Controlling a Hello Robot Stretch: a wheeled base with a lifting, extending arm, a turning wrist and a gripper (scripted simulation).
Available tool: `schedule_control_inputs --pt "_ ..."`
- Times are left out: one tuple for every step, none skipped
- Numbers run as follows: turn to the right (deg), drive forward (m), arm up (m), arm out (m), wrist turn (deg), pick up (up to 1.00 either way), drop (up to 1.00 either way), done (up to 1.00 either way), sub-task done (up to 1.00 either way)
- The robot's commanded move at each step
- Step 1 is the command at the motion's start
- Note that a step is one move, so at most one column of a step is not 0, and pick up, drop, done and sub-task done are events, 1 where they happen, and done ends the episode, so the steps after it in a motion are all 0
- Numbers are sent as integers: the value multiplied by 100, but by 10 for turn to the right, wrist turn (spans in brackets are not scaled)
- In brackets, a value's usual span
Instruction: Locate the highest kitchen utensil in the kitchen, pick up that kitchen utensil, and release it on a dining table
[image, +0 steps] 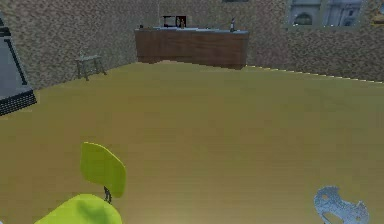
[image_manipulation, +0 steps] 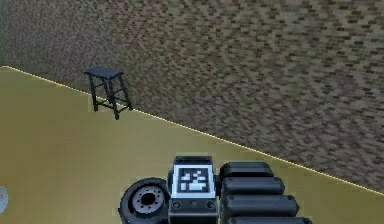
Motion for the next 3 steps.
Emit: schedule_control_inputs --pt "-30 0 0 0 0 0 0 0 0" --pt "210 0 0 0 0 0 0 0 0" --pt "-450 0 0 0 0 0 0 0 0"
